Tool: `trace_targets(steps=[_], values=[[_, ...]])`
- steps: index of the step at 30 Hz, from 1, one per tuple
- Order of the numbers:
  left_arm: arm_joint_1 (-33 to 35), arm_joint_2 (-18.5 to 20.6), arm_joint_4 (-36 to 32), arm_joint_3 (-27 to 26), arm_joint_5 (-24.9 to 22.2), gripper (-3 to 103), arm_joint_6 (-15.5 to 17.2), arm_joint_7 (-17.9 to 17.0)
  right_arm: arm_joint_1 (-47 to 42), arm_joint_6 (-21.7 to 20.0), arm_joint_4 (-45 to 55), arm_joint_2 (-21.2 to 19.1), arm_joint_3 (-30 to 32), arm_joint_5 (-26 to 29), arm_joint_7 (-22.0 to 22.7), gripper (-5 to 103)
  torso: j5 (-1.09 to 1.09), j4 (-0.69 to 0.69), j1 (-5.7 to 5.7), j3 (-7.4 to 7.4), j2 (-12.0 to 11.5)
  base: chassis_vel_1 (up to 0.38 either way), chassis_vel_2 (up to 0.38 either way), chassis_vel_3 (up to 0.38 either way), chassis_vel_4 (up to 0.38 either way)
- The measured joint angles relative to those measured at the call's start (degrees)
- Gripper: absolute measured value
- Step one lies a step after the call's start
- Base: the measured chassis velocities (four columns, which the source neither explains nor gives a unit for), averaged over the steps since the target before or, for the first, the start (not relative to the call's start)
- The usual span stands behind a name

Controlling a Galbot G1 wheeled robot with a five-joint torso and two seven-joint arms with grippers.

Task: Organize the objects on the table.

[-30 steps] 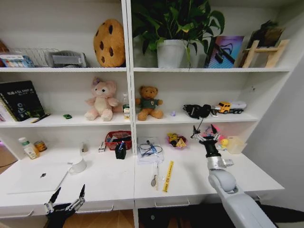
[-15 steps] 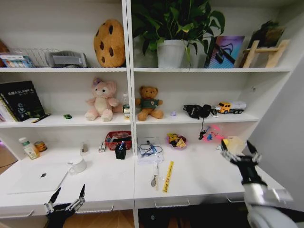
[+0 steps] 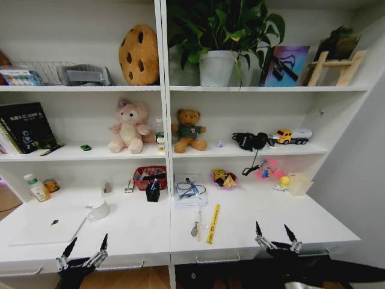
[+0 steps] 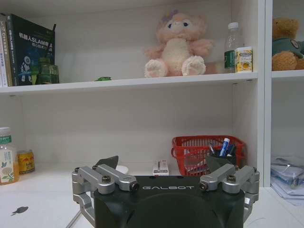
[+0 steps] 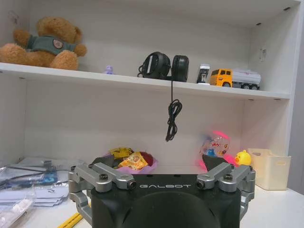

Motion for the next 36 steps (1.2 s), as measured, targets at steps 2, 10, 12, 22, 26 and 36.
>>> trace_targets(steps=[2,10,12,22,26,36], values=[[0.0,0.0,0.0,0.0,0.0,100,0.0,0.0,-0.2,0.0,0.0,0.2,-0.2,-0.7,0.0,100,0.00,0.00,0.00,0.00,0.0,0.000,0.000,0.000,0.000],[0.0,0.0,0.0,0.0,0.0,100,0.0,0.0,-1.6,-0.2,0.7,0.4,-0.9,-1.7,-0.1,100,0.01,0.00,0.00,0.00,0.0,0.000,0.000,0.000,0.000],[0.0,0.0,0.0,0.0,0.0,100,0.0,0.0,-1.7,-0.2,0.7,0.3,-0.9,-1.7,-0.1,100,0.01,0.00,0.00,0.00,0.0,0.000,0.000,0.000,0.000],[0.0,0.0,0.0,0.0,0.0,100,0.0,0.0,-1.5,-0.2,0.7,0.3,-0.9,-1.6,-0.2,100,0.01,0.00,0.00,0.00,0.0,0.000,0.000,0.000,0.000],[0.0,0.0,0.0,0.0,0.0,100,0.0,0.0,-1.5,-0.2,0.7,0.2,-0.9,-1.6,-0.2,100,0.01,0.00,0.00,0.00,0.0,0.000,0.000,0.000,0.000],[0.0,0.0,0.0,0.0,0.0,100,0.0,0.0,-1.4,-0.2,0.7,0.2,-0.9,-1.5,-0.2,100,0.02,0.00,0.01,0.01,0.0,0.110,0.090,-0.100,-0.100]])
